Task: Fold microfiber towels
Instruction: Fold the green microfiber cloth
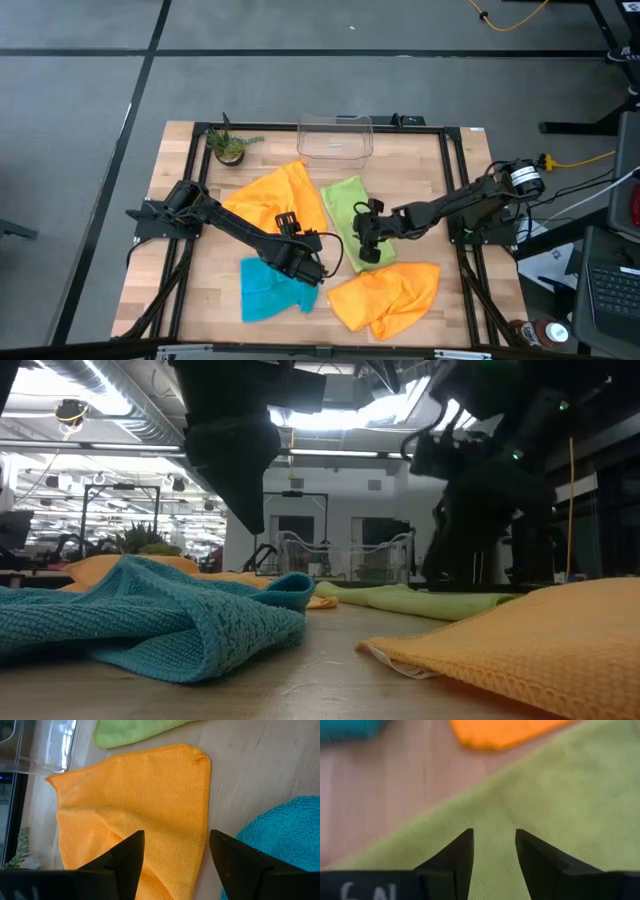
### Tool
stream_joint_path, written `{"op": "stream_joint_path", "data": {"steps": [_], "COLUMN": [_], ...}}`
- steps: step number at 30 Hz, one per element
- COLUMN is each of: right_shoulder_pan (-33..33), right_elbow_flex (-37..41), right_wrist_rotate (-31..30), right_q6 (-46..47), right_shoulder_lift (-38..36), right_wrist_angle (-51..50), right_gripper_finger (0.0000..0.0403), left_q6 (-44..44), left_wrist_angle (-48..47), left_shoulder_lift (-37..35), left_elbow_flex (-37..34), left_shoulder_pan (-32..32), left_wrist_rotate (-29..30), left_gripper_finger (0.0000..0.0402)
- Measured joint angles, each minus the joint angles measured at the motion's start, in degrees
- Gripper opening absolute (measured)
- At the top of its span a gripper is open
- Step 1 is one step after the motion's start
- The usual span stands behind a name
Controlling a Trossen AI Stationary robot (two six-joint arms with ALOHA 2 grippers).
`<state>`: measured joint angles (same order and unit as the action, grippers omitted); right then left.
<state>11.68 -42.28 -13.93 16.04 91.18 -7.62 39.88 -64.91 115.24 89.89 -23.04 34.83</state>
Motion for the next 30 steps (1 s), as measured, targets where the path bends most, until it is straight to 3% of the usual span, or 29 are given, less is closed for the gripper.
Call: {"op": "stream_joint_path", "data": {"steps": [11,18,24,27,30], "right_shoulder_pan": [-5.1,-5.8,-5.7,-5.7,-5.6], "right_elbow_flex": [0.5,0.3,0.2,0.3,0.3], "right_wrist_rotate": [6.7,8.7,2.2,-2.8,-3.5], "right_q6": [-9.5,-11.4,1.4,13.4,21.2], "right_shoulder_lift": [0.1,4.5,7.1,7.2,7.3], "right_wrist_angle": [-1.8,-1.3,0.8,0.0,0.1], "right_gripper_finger": [0.0148,0.0148,0.0148,0.0148,0.0148], "left_q6": [0.0,0.0,0.0,0.0,0.0], "left_wrist_angle": [0.1,0.1,0.2,0.3,0.3], "left_shoulder_lift": [0.0,0.0,0.0,0.0,0.0], "left_elbow_flex": [0.0,0.0,0.0,0.0,0.0], "left_shoulder_pan": [0.0,0.0,0.0,0.0,0.0], "left_wrist_rotate": [0.0,0.0,0.0,0.0,0.0], "left_gripper_finger": [0.0218,0.0218,0.0218,0.0218,0.0218]}}
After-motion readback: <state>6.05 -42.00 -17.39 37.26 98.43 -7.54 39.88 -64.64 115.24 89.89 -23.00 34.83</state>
